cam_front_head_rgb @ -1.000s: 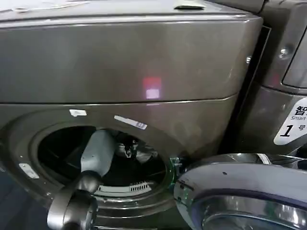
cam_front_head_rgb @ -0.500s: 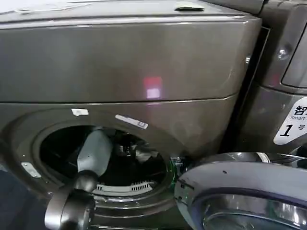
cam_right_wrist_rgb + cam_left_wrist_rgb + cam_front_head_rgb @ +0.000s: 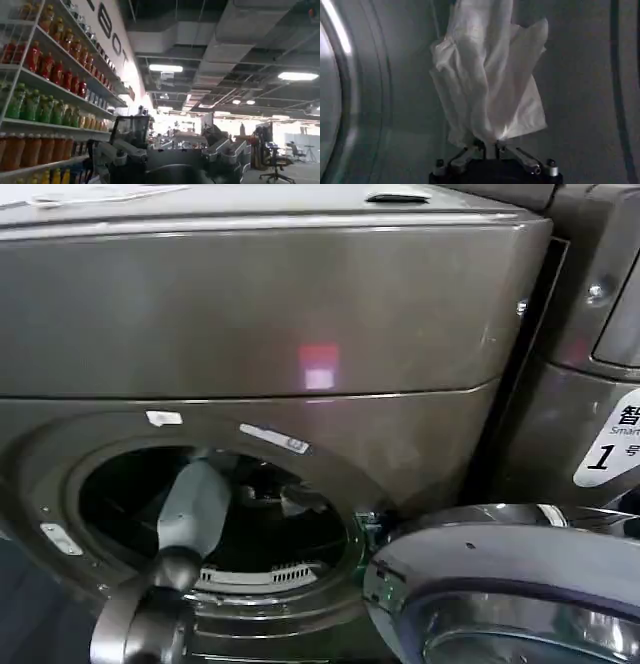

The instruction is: Grasp the clothes from the dryer.

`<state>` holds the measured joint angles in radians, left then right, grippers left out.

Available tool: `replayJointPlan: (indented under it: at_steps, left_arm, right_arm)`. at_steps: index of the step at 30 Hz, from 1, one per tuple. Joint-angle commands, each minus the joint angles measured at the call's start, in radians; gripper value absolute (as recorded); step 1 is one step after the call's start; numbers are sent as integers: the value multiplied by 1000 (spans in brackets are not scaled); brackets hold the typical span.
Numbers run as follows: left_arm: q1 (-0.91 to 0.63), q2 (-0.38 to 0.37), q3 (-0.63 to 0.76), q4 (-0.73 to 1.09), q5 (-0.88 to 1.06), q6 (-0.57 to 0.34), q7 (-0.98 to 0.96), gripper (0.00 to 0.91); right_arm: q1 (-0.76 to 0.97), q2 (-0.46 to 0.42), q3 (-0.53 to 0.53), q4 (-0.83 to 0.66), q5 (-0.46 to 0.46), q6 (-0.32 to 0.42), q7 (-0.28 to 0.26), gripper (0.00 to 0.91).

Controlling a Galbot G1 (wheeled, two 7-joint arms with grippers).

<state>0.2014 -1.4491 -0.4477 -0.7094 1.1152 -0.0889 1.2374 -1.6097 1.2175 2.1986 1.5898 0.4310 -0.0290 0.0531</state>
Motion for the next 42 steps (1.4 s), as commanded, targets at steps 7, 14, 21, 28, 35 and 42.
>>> replayJointPlan:
  at_steps: [7, 14, 21, 28, 35, 42]
  left_arm:
    - [83, -1, -18, -275, -313, 146, -439, 0]
    - [178, -49, -14, -422, -489, 308, -778, 0]
    - [317, -106, -3, -617, -910, 484, -1152, 0]
    - [357, -135, -27, -640, -1019, 461, -1303, 0]
    - [350, -141, -25, -607, -1024, 437, -1352, 0]
    - [352, -134, -24, -606, -1017, 440, -1335, 0]
  right_arm:
    - [2, -4, -6, 4, -13, 24, 17, 907]
    - [3, -2, -9, 5, -14, 26, 15, 907]
    - [3, -1, -8, 2, -14, 29, 12, 907]
    - [-10, -10, 12, -18, -12, 37, 20, 907]
    - [-15, -12, 30, -26, 14, 32, 31, 907]
    - [-13, -14, 58, -16, 16, -20, 48, 907]
